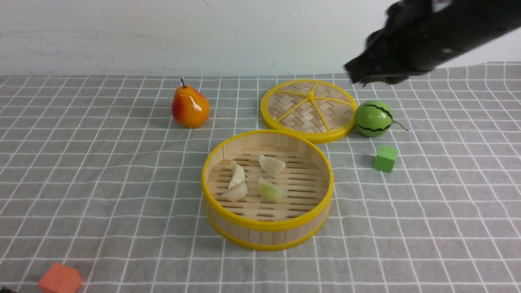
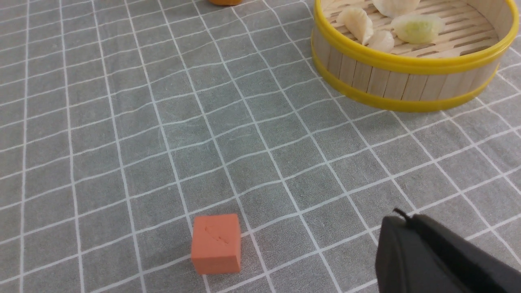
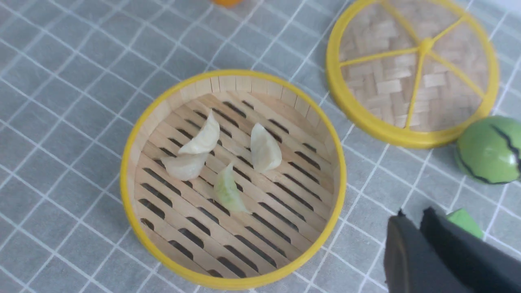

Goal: Put the dumplings into the steamer on the table with the grey tablecloth.

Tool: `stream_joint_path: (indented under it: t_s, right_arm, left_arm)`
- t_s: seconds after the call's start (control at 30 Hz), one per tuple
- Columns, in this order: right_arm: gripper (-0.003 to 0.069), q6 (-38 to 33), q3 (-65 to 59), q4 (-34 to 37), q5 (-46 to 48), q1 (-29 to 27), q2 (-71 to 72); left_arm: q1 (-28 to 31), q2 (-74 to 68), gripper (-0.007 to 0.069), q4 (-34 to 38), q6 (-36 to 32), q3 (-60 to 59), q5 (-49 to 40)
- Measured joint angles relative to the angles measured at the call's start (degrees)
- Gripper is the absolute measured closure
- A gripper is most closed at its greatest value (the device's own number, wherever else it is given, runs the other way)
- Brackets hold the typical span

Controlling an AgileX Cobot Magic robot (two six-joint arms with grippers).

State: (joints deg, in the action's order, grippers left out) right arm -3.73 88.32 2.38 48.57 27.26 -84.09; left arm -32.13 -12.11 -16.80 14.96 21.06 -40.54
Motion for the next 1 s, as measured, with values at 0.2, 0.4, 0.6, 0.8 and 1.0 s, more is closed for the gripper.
stream_joint_path:
  t_s: [0.2, 0.4, 0.6, 0.8, 1.0]
  right_arm:
    - [0.0677, 0.0, -31.7, -0.3, -23.4, 0.0, 21.2]
    - [0.0669, 0.0, -60.9, -0.9, -59.4, -0.7, 29.5]
    - [0.0662, 0.0, -79.2, 1.9, -84.0, -1.0, 29.7]
    - [0.0662, -0.3, -89.4, 5.9, -83.6, -1.0, 32.6]
    - [0.0662, -6.8, -89.6, 4.0, -67.5, -5.1, 56.9]
  left_arm:
    - [0.0, 0.0, 0.0619, 0.0, 0.0, 0.0, 0.0]
    - [0.0, 0.0, 0.0617, -0.1, 0.0, 0.0, 0.0]
    - [0.0, 0.0, 0.0608, -0.1, 0.0, 0.0, 0.0]
    - [0.0, 0.0, 0.0605, 0.0, 0.0, 0.0, -0.3]
    - [0.0, 0.0, 0.0599, -0.1, 0.0, -0.1, -0.4]
